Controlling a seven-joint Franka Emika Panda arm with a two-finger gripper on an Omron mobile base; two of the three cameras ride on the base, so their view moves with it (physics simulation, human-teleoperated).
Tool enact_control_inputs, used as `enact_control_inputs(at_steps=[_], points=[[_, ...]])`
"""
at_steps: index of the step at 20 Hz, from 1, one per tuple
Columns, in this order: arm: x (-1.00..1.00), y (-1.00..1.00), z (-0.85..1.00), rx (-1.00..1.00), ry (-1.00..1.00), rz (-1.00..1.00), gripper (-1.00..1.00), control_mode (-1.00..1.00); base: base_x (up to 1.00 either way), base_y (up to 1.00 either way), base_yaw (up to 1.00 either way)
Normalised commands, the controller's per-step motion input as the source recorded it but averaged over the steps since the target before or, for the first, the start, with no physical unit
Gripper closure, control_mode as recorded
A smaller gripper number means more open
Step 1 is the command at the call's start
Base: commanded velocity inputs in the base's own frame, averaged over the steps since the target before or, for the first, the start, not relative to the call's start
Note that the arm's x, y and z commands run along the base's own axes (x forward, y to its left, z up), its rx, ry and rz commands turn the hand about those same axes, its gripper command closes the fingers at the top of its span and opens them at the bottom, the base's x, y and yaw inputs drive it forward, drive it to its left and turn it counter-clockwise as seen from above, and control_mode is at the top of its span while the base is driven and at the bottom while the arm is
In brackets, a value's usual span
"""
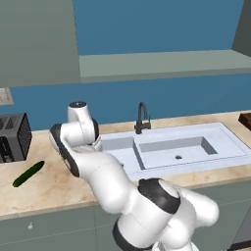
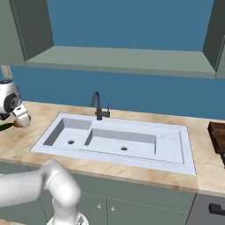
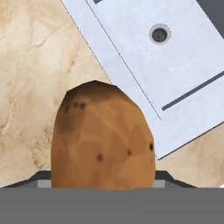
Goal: Pick up all produce items and place them in the sink. Turn on the sink faucet to wash them. Then turn the sink off and put them in the tray.
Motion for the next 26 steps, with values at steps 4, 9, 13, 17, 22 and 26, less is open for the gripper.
enact_control_inputs(at_steps=[4,9,13,17,22,26], points=[[-0.04,-0.91,0.14,0.01,0.00,-0.07,1.00,-1.00,0.00,0.00,0.00],[-0.12,-0.92,0.00,0.02,0.00,-0.14,1.00,-1.00,0.00,0.00,0.00],[-0.16,-0.89,0.00,0.02,0.00,-0.15,1.00,-1.00,0.00,0.00,0.00],[-0.14,-0.87,0.05,0.03,0.00,-0.14,1.00,-1.00,0.00,0.00,0.00],[-0.15,-0.87,0.02,0.03,0.00,-0.11,1.00,-1.00,0.00,0.00,0.00],[-0.07,-0.86,0.00,0.03,0.00,-0.08,1.00,-1.00,0.00,0.00,0.00]])
